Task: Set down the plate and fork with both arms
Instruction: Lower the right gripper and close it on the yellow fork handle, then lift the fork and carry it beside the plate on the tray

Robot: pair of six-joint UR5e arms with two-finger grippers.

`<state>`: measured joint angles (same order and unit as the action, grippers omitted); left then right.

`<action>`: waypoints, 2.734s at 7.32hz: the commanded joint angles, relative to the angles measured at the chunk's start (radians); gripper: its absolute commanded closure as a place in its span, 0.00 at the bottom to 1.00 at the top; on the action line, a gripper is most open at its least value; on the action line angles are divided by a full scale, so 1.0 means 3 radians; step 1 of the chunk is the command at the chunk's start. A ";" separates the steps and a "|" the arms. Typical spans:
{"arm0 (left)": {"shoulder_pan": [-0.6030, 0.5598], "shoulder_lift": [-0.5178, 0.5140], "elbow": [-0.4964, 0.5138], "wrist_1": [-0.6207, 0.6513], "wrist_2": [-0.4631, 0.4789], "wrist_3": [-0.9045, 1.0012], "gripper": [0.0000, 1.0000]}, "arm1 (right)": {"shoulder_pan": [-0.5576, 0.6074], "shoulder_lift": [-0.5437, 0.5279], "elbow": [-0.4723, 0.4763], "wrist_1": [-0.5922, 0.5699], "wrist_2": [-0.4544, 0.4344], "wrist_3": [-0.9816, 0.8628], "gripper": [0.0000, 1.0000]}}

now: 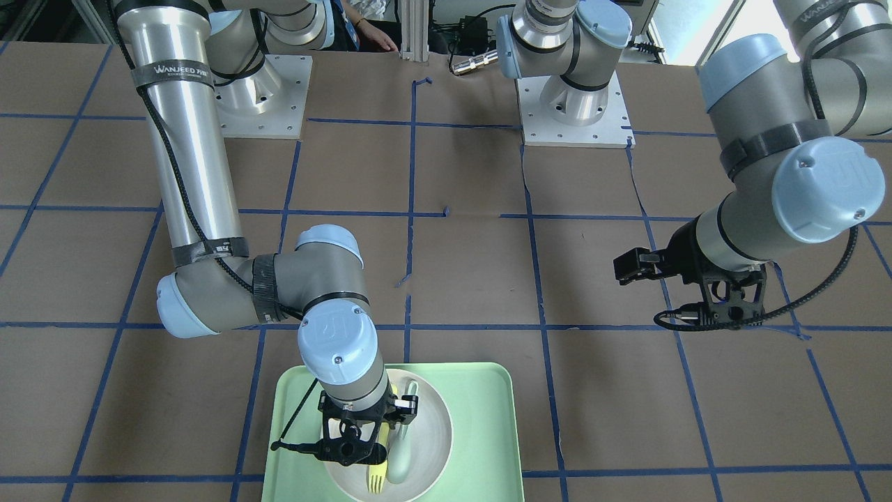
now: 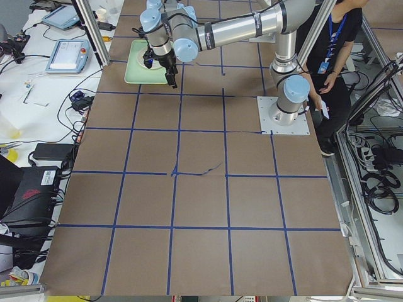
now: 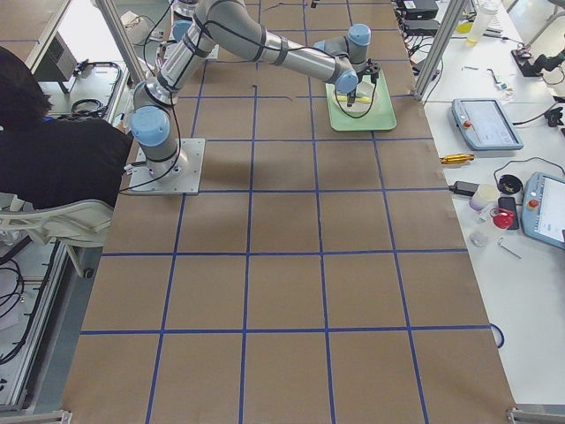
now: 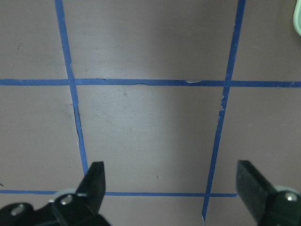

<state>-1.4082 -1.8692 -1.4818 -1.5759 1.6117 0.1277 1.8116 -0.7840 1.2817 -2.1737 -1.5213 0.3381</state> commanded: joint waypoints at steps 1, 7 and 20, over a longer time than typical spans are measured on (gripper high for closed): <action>0.0005 -0.0002 -0.0005 0.0002 0.0002 0.0004 0.00 | 0.0000 0.0026 0.0002 0.0000 0.0004 -0.0002 0.42; 0.0021 0.0003 0.0000 0.0007 0.0002 0.0035 0.00 | 0.0000 -0.0010 0.0007 0.0005 -0.0001 0.0008 1.00; 0.0036 0.0028 0.0000 0.0002 0.0012 0.0009 0.00 | -0.0465 -0.0148 0.0135 0.0087 -0.0088 -0.0901 1.00</action>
<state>-1.3975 -1.8620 -1.4818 -1.5754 1.6147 0.1316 1.6751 -0.8443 1.3182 -2.1474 -1.5424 0.1073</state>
